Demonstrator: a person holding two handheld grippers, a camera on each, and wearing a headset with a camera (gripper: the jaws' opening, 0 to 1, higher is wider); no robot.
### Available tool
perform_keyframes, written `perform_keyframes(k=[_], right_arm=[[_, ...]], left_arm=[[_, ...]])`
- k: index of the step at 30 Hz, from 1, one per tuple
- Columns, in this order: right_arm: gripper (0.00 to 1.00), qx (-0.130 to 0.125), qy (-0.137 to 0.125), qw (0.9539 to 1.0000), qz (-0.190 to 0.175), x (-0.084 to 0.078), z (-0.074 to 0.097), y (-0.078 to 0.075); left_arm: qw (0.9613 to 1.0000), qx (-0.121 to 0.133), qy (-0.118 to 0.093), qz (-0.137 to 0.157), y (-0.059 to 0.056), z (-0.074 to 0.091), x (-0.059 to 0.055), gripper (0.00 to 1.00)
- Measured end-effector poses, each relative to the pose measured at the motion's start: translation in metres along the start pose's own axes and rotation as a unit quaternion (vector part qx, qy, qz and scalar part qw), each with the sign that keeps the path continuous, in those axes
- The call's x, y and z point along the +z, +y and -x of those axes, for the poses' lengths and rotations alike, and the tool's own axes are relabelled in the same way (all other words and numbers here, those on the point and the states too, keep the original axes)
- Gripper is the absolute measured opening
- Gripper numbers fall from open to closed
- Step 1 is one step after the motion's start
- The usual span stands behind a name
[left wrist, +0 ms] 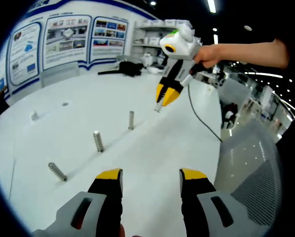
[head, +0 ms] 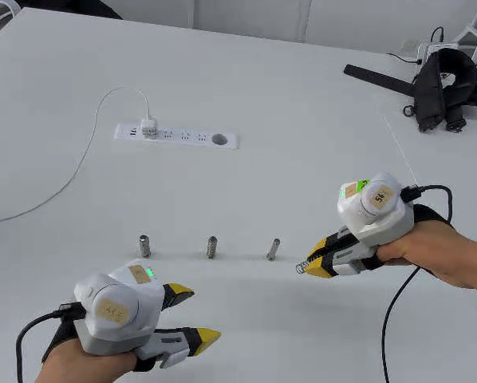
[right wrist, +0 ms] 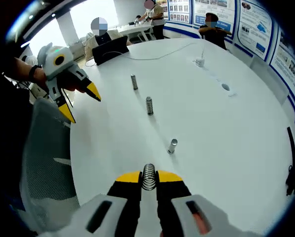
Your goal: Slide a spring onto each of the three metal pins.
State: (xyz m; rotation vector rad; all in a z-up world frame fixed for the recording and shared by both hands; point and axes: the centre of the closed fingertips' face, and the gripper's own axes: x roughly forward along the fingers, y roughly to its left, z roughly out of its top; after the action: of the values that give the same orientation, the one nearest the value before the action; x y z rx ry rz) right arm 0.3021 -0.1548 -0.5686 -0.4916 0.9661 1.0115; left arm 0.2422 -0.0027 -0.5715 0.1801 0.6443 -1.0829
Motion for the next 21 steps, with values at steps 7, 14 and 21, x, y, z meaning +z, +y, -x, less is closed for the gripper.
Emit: perform_keyframes(k=[7,14,21], right_arm=[[0.12,-0.005,0.008,0.9999,-0.004,0.003,-0.008,-0.015],[0.12,-0.007,0.015,0.9999,0.000,0.009,-0.011,-0.028],[0.13,-0.007,0.024,0.9997,0.009,0.017,-0.017,-0.039]], left_arm=[[0.9999,0.011,0.000,0.010,0.008,-0.002,0.001,0.54],[0.9997,0.017,0.003,0.019,0.013,-0.001,-0.003,0.58],[0.9995,0.017,0.001,0.028,0.014,-0.001,-0.005,0.59]])
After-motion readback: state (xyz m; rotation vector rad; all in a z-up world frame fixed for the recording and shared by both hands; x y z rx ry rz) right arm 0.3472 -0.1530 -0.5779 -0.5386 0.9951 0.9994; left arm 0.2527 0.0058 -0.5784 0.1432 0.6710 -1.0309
